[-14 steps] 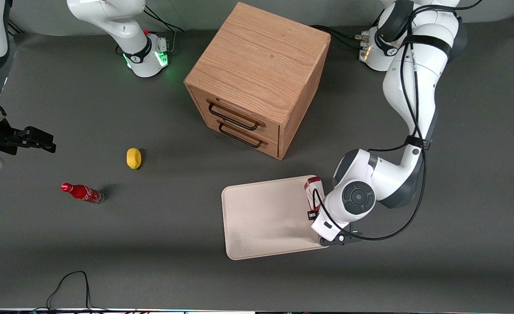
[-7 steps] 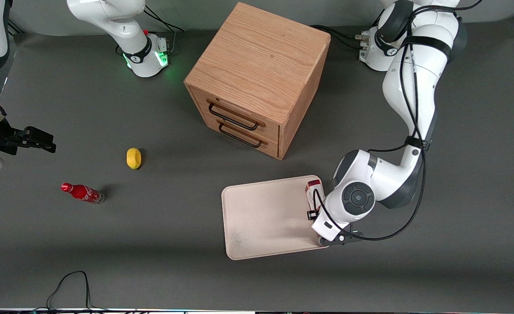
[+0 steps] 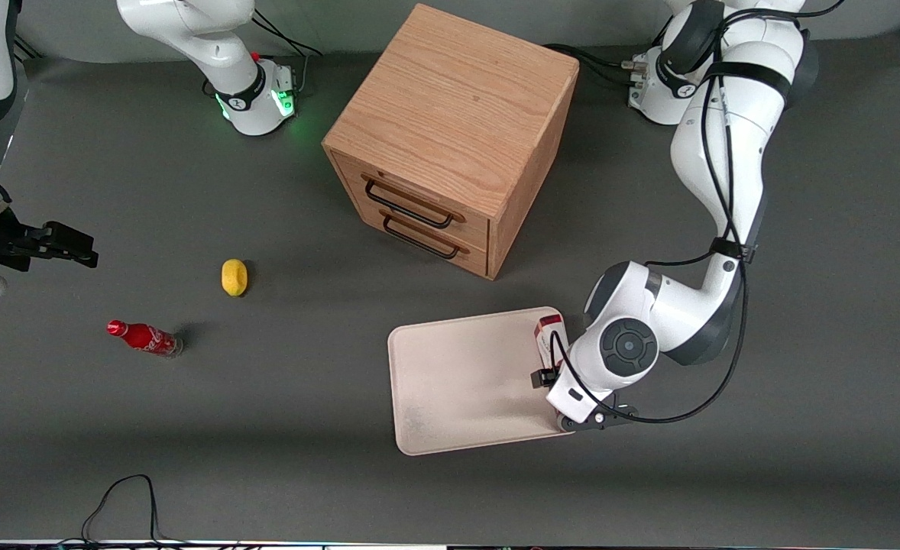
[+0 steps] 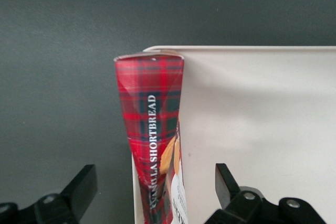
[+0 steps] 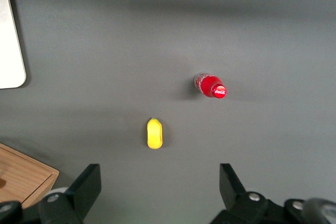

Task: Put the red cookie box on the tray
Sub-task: 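Lower the cookie box upright onto the tray's corner, then open the left gripper and pull it up away from the box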

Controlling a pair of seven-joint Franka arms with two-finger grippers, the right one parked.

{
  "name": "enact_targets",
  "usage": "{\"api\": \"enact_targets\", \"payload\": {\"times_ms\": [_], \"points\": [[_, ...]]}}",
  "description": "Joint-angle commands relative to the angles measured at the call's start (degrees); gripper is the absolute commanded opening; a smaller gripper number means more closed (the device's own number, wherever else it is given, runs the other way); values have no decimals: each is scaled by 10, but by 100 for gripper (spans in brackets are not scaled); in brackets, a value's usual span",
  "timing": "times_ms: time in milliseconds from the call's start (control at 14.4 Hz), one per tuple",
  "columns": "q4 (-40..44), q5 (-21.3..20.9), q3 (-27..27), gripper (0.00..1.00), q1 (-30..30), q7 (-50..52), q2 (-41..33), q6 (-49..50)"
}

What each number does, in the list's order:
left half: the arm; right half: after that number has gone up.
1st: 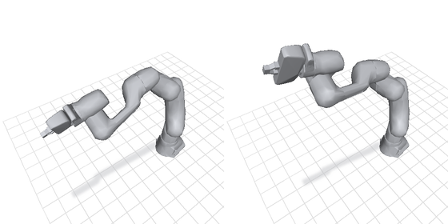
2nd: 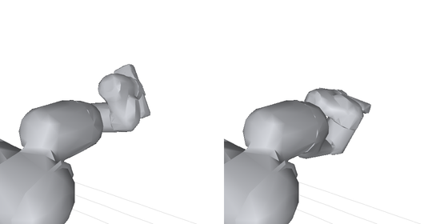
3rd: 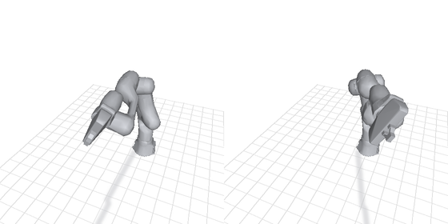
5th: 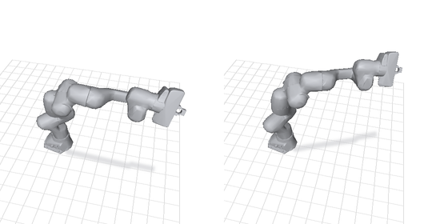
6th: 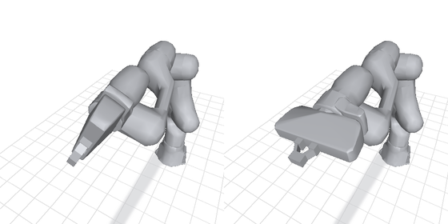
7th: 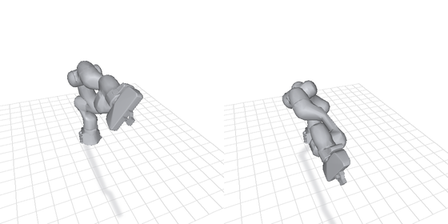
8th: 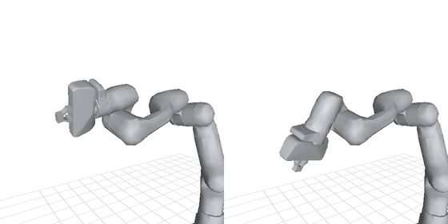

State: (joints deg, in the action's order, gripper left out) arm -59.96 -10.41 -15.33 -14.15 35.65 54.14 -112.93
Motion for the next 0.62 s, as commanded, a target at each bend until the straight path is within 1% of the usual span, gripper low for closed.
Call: {"api": "enact_targets", "payload": {"times_ms": [0, 139, 347, 416, 486, 555], "points": [[-8, -8, 0, 100, 27, -16, -36, 51], [-8, -3, -1, 100, 35, -47, -67, 113], [-17, -1, -2, 100, 42, -58, -125, 201], [-47, 2, -3, 100, 45, -66, -157, 209], [-101, 5, -4, 100, 62, -73, -204, 202], [-160, 24, -7, 100, 80, -87, -252, 185]]}}
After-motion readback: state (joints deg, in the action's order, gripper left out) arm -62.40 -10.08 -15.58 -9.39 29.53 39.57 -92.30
